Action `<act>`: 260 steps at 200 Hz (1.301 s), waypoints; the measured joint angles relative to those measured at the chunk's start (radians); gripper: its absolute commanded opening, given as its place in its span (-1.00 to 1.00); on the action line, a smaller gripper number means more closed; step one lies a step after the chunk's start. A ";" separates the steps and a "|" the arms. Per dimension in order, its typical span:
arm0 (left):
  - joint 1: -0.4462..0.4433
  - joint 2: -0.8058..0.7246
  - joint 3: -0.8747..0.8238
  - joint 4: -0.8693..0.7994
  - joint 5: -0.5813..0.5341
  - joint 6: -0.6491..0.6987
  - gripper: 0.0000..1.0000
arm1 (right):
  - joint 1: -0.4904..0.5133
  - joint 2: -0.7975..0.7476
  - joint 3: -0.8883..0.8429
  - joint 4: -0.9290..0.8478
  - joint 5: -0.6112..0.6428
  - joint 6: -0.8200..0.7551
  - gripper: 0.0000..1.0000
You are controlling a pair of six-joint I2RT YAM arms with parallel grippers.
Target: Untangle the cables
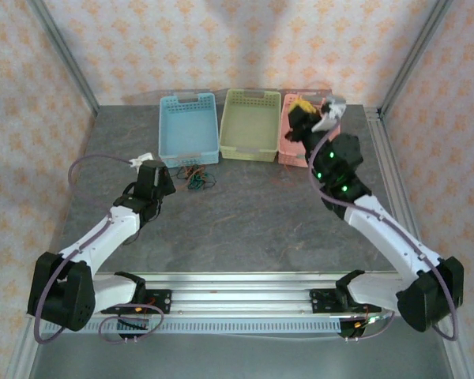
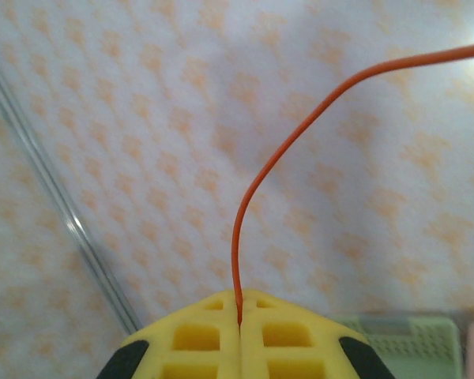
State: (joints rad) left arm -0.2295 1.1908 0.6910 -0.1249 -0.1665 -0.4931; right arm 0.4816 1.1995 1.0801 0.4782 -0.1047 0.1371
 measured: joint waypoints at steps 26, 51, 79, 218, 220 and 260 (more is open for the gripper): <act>0.000 0.000 0.000 0.000 -0.006 -0.005 -1.00 | 0.005 0.126 0.249 -0.083 -0.045 -0.005 -1.00; 0.000 0.000 0.000 0.000 -0.007 -0.007 -1.00 | 0.009 0.265 0.465 -0.141 -0.077 -0.008 -1.00; 0.000 0.000 -0.003 0.001 -0.007 -0.008 -1.00 | 0.009 0.406 0.675 -0.200 -0.103 -0.007 -1.00; 0.000 0.000 -0.009 0.003 -0.007 -0.008 -1.00 | 0.010 0.608 0.972 -0.259 -0.069 -0.065 -1.00; 0.000 0.000 -0.009 0.003 -0.007 -0.008 -1.00 | 0.010 0.608 0.961 -0.260 -0.066 -0.067 -1.00; 0.000 0.000 -0.009 0.003 -0.007 -0.010 -1.00 | 0.002 0.590 0.555 -0.207 0.022 -0.094 -1.00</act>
State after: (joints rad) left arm -0.2295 1.1908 0.6819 -0.1223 -0.1734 -0.5030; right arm 0.4831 1.7897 1.6356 0.2714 -0.0826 0.0433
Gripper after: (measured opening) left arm 0.044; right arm 0.047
